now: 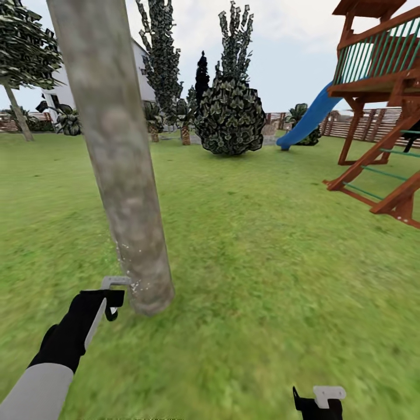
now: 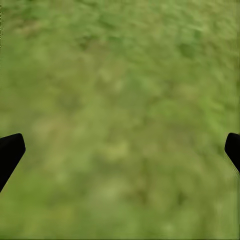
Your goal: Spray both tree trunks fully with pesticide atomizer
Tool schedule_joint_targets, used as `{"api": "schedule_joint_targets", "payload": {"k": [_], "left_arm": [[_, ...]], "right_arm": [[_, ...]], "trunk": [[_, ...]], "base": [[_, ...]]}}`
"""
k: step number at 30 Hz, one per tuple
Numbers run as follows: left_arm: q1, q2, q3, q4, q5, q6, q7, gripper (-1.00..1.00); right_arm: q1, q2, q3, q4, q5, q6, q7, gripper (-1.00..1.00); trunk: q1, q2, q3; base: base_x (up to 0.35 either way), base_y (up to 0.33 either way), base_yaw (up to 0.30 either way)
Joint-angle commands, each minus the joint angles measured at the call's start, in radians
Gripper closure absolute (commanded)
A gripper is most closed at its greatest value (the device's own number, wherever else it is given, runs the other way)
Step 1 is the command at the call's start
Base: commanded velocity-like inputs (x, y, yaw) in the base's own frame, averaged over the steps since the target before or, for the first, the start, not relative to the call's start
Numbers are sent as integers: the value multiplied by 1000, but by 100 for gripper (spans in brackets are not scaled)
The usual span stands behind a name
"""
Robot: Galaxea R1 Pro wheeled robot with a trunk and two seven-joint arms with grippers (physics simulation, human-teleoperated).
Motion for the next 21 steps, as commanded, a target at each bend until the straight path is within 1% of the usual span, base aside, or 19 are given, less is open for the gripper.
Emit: {"api": "schedule_joint_targets", "payload": {"k": [1,3,5,12,15,21], "left_arm": [[0,-1,1,0,-1,1,0,100],[1,-2,1,0,-1,0,1,100],[14,-1,2,1,-2,0,3,100],[23,-5,3,1,3,-2,4,100],[23,-7,3,0,3,-1,5,100],[23,-7,3,1,3,0,5,100]], "right_arm": [[0,0,0,0,0,0,0,-100],[0,1,0,1,0,0,0,-100],[0,0,0,0,0,0,0,-100],[0,1,0,1,0,0,0,-100],[1,1,0,1,0,0,0,-100],[1,2,0,0,0,0,0,-100]], "trunk": [[0,0,0],[0,0,0],[0,0,0],[0,0,0],[0,0,0],[0,0,0]], "base": [[97,-266,268],[189,-224,275],[234,-189,204],[250,-176,17],[61,-258,208],[3,-273,274]]}}
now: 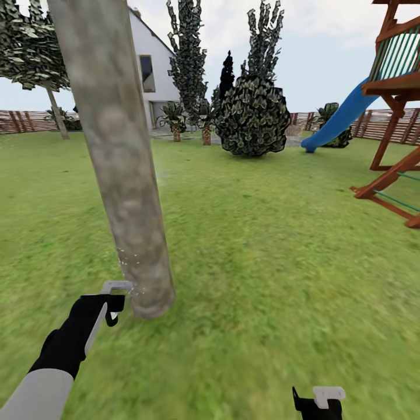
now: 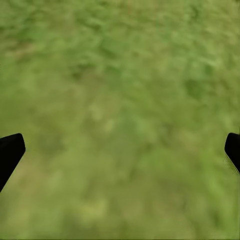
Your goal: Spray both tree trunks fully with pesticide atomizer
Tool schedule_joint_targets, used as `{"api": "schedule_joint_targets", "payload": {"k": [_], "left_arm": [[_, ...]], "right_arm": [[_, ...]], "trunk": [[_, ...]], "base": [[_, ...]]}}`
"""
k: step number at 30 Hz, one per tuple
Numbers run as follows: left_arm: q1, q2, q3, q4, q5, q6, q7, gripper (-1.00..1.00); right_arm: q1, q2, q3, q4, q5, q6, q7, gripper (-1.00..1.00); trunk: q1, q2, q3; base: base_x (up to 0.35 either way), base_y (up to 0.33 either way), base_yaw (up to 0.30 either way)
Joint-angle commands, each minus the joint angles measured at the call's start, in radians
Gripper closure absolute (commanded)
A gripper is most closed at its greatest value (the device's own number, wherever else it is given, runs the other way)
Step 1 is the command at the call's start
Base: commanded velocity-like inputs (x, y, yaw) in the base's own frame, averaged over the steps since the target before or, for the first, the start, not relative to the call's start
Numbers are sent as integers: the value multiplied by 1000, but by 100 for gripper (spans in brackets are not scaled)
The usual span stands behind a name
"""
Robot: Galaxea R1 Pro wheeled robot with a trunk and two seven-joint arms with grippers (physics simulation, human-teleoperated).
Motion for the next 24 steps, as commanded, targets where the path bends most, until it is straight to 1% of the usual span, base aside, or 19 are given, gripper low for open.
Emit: {"api": "schedule_joint_targets", "payload": {"k": [1,6,10,12,13,15,16,17,20,24], "left_arm": [[0,0,0,0,0,0,0,100],[0,0,0,0,0,0,-2,100],[1,0,0,3,1,0,-2,100],[1,0,1,38,4,-1,-3,100],[1,1,1,68,21,-2,-5,100],[1,7,1,152,95,-14,-6,100],[1,11,1,198,124,-58,-4,100],[2,13,0,239,136,-123,1,100],[2,14,-1,257,139,-156,4,100],[2,15,-2,260,136,-165,6,100]], "right_arm": [[0,0,0,0,0,0,0,-100],[0,0,0,0,0,0,0,-100],[0,0,0,-1,0,0,0,-100],[0,0,0,-1,0,0,0,-100],[0,0,0,0,0,0,0,-100],[0,0,0,0,0,0,1,-100],[-1,0,0,0,0,0,1,-100],[0,0,0,0,0,0,1,-100],[0,0,0,0,0,0,1,-100],[0,1,0,0,0,0,2,-100]], "trunk": [[0,0,0],[0,0,0],[0,0,0],[0,0,0],[0,0,0],[0,0,0],[0,0,0],[0,0,0],[0,0,0],[0,0,0]], "base": [[0,-273,277],[30,-272,244],[187,-228,24],[214,-213,1],[215,-212,0],[215,-212,0],[224,-204,0],[232,-187,95],[119,-89,207],[6,-9,273]]}}
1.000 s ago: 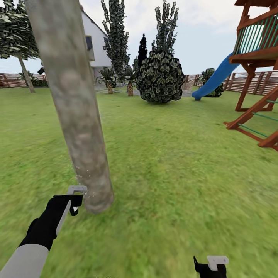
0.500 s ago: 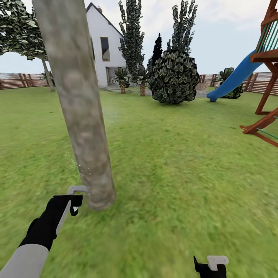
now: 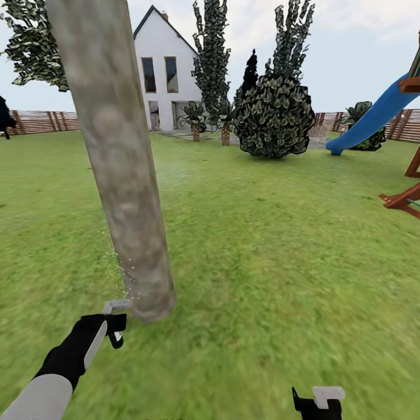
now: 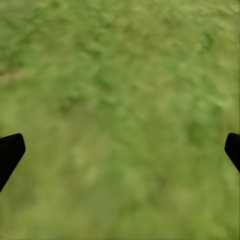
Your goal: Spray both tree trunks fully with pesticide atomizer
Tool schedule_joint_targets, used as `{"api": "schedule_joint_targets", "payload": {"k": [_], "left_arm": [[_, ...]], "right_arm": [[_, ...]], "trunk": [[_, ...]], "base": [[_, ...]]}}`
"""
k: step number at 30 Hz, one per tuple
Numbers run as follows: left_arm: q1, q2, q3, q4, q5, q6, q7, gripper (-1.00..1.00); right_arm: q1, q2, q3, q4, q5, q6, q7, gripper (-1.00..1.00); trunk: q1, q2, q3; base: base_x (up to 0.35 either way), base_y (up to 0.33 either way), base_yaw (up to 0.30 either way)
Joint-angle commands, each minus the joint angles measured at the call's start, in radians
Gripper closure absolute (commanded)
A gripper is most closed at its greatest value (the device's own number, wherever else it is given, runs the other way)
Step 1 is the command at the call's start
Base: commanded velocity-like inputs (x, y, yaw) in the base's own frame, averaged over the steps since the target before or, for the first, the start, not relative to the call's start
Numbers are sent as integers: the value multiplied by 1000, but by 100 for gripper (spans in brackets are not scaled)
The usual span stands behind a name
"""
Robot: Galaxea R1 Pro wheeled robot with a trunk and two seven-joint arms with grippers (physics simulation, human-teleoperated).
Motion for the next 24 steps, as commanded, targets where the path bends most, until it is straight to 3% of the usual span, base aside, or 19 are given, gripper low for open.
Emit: {"api": "schedule_joint_targets", "payload": {"k": [1,6,20,24], "left_arm": [[1,-1,-2,1,-1,-1,0,100],[30,-10,-10,-7,1,-2,2,100],[32,-12,-10,-7,-1,-2,4,100],[32,-7,-5,-7,-1,-2,15,100]], "right_arm": [[-1,0,0,0,0,0,0,-100],[-1,-1,0,0,0,0,-1,-100],[-1,1,0,0,0,0,0,-100],[-1,2,0,0,0,0,0,-100]], "trunk": [[0,0,0],[0,0,0],[0,0,0],[0,0,0]], "base": [[1,-97,249],[79,-248,29],[39,-267,1],[0,-270,259]]}}
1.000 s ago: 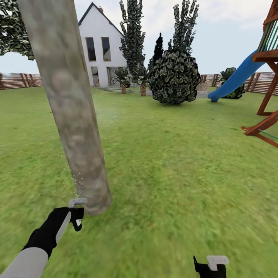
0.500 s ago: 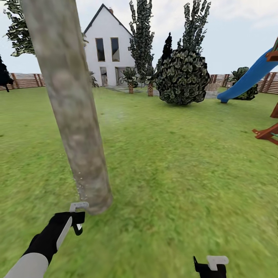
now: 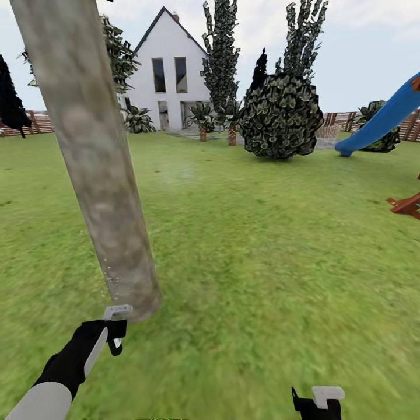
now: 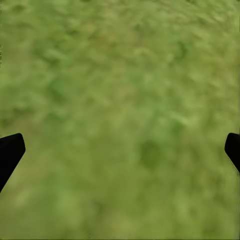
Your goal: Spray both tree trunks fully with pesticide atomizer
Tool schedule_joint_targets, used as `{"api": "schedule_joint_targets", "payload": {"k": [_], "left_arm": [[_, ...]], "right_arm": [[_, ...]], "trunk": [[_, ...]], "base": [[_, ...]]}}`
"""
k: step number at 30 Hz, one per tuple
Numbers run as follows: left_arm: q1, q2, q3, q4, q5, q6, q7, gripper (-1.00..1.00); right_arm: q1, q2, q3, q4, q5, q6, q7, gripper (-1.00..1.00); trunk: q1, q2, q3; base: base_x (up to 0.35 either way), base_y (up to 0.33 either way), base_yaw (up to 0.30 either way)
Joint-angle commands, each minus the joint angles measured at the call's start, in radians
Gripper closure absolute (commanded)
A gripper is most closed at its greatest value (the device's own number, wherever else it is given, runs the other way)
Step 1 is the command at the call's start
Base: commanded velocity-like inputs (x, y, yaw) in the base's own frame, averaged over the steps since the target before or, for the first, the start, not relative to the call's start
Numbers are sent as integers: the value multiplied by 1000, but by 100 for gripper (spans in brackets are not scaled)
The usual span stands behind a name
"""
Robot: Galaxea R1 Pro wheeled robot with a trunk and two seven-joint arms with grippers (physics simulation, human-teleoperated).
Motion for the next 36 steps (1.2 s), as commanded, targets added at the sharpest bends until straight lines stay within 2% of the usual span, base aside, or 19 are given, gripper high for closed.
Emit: {"api": "schedule_joint_targets", "payload": {"k": [1,11,20,30,36], "left_arm": [[0,1,1,1,1,0,0,100],[0,9,5,7,-1,1,0,100],[0,9,6,9,-18,2,0,100],[0,9,4,9,-18,1,0,100],[0,9,4,9,-18,1,0,100]], "right_arm": [[0,0,0,0,0,0,0,-100],[0,0,0,0,0,0,1,-100],[0,0,0,-1,0,0,2,-100],[1,0,0,0,0,0,1,-100],[0,0,0,-2,0,0,2,-100]], "trunk": [[0,0,0],[0,0,0],[0,0,0],[0,0,0],[0,0,0]], "base": [[14,-270,276],[100,-265,274],[221,-208,29],[185,-220,249],[84,-263,50]]}}
